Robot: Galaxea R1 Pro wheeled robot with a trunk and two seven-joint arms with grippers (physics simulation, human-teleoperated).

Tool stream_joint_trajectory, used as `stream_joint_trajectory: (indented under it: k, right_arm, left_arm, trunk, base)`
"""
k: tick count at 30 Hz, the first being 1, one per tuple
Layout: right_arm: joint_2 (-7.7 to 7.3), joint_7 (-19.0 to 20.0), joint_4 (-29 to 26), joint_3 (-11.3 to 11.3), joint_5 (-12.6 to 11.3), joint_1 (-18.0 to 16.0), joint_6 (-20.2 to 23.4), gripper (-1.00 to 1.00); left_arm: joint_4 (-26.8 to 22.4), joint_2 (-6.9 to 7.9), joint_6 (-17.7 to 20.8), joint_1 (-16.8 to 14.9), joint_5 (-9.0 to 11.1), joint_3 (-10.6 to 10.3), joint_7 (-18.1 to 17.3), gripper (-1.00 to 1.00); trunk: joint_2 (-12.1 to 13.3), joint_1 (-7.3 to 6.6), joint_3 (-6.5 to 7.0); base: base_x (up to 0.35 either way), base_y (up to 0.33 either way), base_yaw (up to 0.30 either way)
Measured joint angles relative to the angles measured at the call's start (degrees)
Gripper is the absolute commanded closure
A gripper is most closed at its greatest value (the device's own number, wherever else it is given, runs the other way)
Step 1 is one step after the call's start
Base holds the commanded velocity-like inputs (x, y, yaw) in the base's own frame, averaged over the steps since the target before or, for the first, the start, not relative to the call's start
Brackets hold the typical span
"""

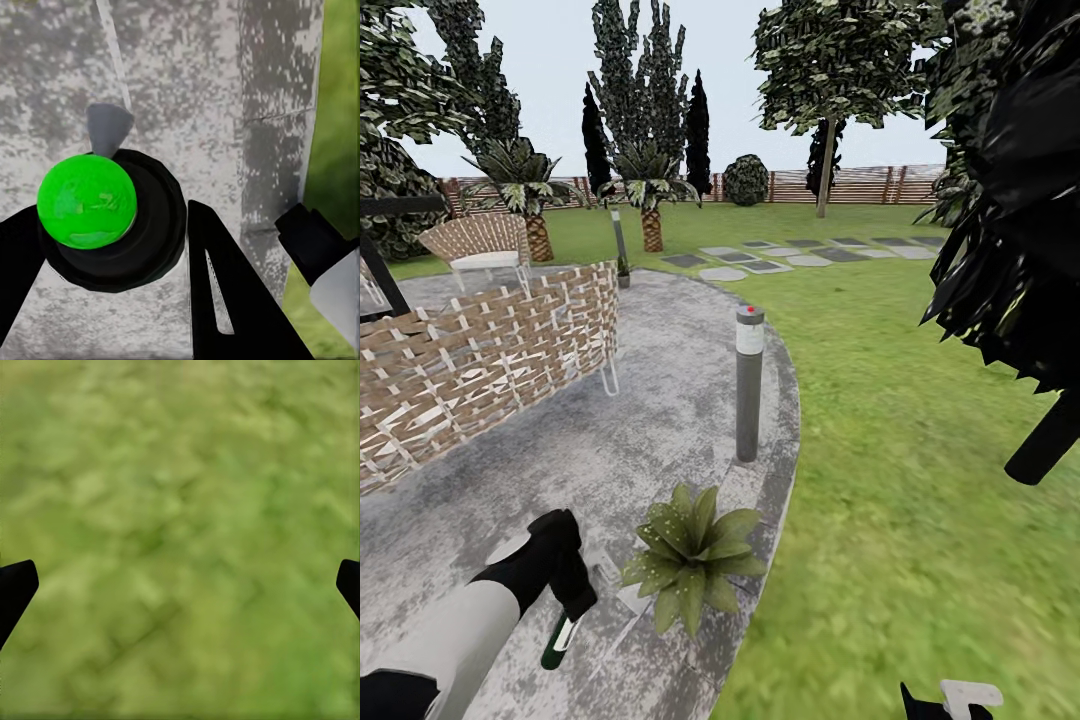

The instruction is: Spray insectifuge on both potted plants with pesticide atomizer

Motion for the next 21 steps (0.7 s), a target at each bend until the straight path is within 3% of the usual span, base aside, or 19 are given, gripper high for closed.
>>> stream_joint_trajectory:
  k: [11, 16, 21]
  right_arm:
    - [0.0, 0.0, 0.0, 0.0, 0.0, 0.0, 0.0, -1.0]
    - [0.01, 0.0, 0.0, 0.0, 0.0, 0.0, 0.0, -1.0]
    - [-0.08, 0.0, -0.1, 0.0, 0.0, 0.0, 0.0, -1.0]
  left_arm:
    - [0.0, -0.63, -0.1, 0.3, 0.1, 0.2, 0.1, 1.0]
    - [0.0, -0.83, 0.0, 0.3, 0.1, 0.1, 0.1, 1.0]
    - [0.0, -0.85, 0.0, 0.3, 0.1, 0.1, 0.2, 1.0]
  trunk:
    - [0.0, 0.0, 0.0]
    - [0.0, 0.0, 0.0]
    - [0.0, 0.0, 0.0]
  base:
    - [0.0, -0.005, 0.253]
    - [0.0, -0.224, 0.258]
    - [0.0, -0.27, 0.038]
